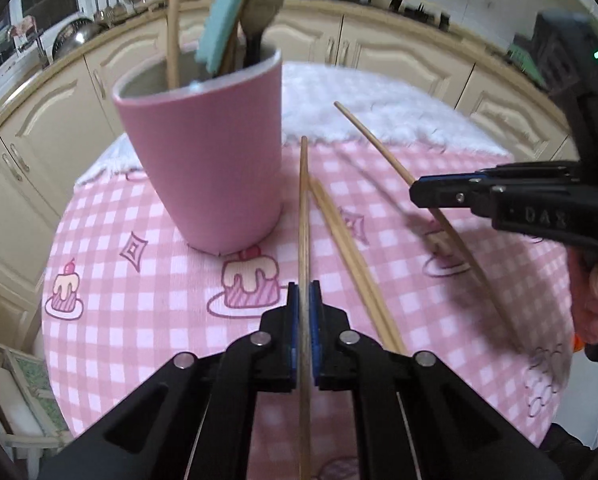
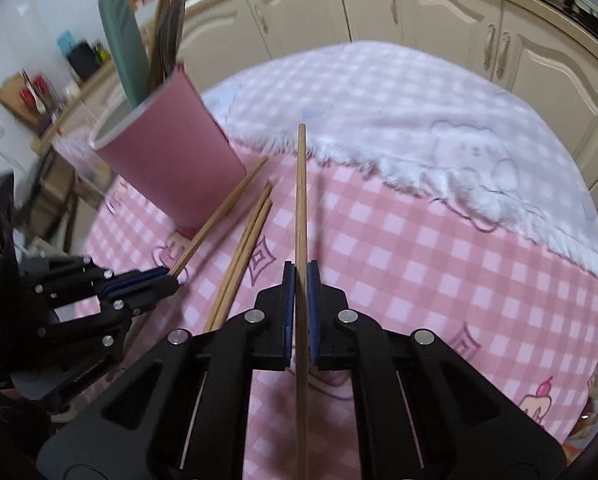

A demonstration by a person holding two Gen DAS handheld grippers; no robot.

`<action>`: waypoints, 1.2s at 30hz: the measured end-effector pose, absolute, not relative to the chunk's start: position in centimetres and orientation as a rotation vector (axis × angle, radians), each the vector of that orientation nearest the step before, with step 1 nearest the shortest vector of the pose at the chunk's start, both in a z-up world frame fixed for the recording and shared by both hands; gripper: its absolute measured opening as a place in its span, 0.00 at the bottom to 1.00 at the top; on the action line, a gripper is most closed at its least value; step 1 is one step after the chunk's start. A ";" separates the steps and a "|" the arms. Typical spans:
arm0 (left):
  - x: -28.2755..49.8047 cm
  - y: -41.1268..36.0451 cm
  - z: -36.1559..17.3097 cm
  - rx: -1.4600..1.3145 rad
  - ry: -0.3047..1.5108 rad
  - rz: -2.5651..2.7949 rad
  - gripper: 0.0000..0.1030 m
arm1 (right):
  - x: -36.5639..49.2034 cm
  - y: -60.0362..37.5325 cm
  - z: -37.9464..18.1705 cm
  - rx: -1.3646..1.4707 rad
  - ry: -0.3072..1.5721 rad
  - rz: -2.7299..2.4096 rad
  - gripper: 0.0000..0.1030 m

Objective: Organize utensils
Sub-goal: 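Grasp a chopstick with the left tool while the right tool grasps another chopstick, then lift both chopsticks over the pink cup and open both tools to drop them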

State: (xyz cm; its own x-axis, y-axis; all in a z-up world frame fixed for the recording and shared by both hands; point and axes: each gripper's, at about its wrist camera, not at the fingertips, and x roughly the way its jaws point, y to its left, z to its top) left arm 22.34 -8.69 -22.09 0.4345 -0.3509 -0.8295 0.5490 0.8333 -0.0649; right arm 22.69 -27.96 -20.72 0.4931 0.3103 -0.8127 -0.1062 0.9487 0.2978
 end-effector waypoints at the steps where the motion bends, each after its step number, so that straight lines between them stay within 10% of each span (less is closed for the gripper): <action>1: 22.0 -8.5 -21.6 0.218 0.953 -0.569 0.04 | 22.4 -28.2 -20.3 0.243 1.008 0.264 0.06; 36: 25.4 -2.2 -2.6 -0.230 0.072 -0.545 0.05 | 22.5 -24.4 0.0 0.298 0.241 0.372 0.06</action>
State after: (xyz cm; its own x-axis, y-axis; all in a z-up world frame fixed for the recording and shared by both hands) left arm 25.42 -2.18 -2.59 0.8531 -0.5217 -0.0066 0.5057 0.8298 -0.2359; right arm 22.52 -24.35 0.05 0.9040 0.3898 -0.1759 -0.3196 0.8891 0.3277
